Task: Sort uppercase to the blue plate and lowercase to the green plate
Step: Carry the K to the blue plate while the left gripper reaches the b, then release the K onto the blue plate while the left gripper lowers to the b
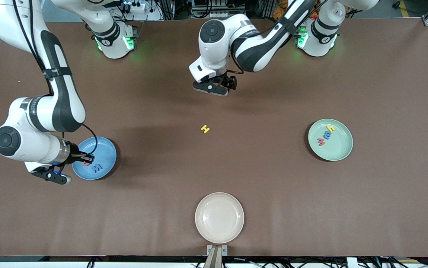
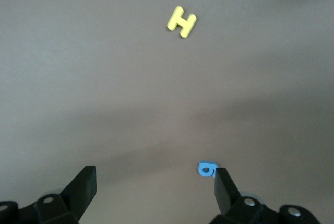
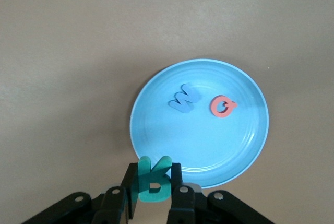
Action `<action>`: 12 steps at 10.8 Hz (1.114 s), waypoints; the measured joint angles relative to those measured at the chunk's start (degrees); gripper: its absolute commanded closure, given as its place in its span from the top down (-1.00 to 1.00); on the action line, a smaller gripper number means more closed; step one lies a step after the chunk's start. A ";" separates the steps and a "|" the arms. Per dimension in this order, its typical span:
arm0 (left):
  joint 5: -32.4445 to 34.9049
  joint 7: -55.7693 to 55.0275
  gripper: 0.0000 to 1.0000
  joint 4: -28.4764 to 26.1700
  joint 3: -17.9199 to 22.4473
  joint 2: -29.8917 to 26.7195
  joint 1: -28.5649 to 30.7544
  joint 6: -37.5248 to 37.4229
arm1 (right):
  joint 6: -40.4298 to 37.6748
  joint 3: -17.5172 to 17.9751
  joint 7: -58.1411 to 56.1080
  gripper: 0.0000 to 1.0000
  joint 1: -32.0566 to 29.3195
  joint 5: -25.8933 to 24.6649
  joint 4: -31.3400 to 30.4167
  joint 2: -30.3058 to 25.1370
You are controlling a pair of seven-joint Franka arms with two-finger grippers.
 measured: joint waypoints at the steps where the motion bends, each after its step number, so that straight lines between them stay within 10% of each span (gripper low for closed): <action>1: 1.08 -1.51 1.00 0.01 0.01 1.84 -1.04 1.23 | -0.55 0.09 -0.19 1.00 0.00 0.00 -0.51 0.16; 12: 8.41 -13.40 0.95 -7.46 -0.33 8.61 -6.51 16.74 | -1.71 0.30 -2.73 1.00 -0.15 -0.32 -2.27 0.26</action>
